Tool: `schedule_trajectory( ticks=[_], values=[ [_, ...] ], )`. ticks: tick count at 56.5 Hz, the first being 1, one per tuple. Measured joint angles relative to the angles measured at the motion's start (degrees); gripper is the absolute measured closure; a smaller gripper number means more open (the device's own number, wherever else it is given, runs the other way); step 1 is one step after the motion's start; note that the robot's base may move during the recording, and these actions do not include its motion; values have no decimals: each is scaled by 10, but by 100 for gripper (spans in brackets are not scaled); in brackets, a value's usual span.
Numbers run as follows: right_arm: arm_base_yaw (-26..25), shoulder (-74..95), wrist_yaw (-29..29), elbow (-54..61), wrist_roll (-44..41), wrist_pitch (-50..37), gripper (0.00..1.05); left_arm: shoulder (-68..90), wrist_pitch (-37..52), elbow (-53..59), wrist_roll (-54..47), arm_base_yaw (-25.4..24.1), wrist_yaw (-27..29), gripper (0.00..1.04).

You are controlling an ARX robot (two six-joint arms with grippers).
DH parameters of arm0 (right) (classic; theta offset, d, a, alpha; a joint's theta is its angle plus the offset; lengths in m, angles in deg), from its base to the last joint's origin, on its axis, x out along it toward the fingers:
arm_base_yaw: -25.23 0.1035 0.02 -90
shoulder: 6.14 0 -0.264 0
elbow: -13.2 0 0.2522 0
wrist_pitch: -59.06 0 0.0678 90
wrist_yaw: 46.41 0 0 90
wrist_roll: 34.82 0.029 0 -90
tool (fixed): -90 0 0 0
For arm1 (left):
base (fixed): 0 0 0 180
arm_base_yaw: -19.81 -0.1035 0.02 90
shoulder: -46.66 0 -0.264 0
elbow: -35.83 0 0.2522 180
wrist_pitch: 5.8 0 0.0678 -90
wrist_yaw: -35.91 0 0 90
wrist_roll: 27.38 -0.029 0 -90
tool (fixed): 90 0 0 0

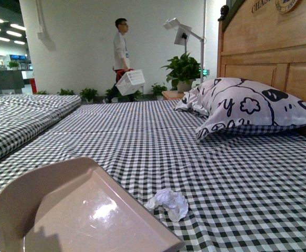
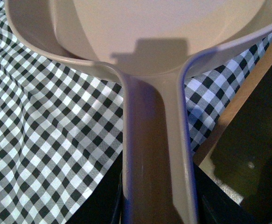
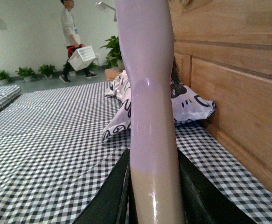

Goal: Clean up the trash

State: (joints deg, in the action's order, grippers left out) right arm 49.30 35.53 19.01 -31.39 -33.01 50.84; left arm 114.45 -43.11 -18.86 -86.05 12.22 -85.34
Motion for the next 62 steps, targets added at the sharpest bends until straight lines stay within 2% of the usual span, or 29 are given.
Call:
schedule_trajectory(
  ticks=[24, 41, 62],
  values=[
    [0, 0, 0, 0, 0, 0, 82, 69, 18, -19, -10, 11, -7, 78],
    [0, 0, 0, 0, 0, 0, 82, 122, -33, -71, -8, 23, -8, 78],
    [0, 0, 0, 0, 0, 0, 82, 156, -41, -82, -15, 26, -2, 78]
  ],
)
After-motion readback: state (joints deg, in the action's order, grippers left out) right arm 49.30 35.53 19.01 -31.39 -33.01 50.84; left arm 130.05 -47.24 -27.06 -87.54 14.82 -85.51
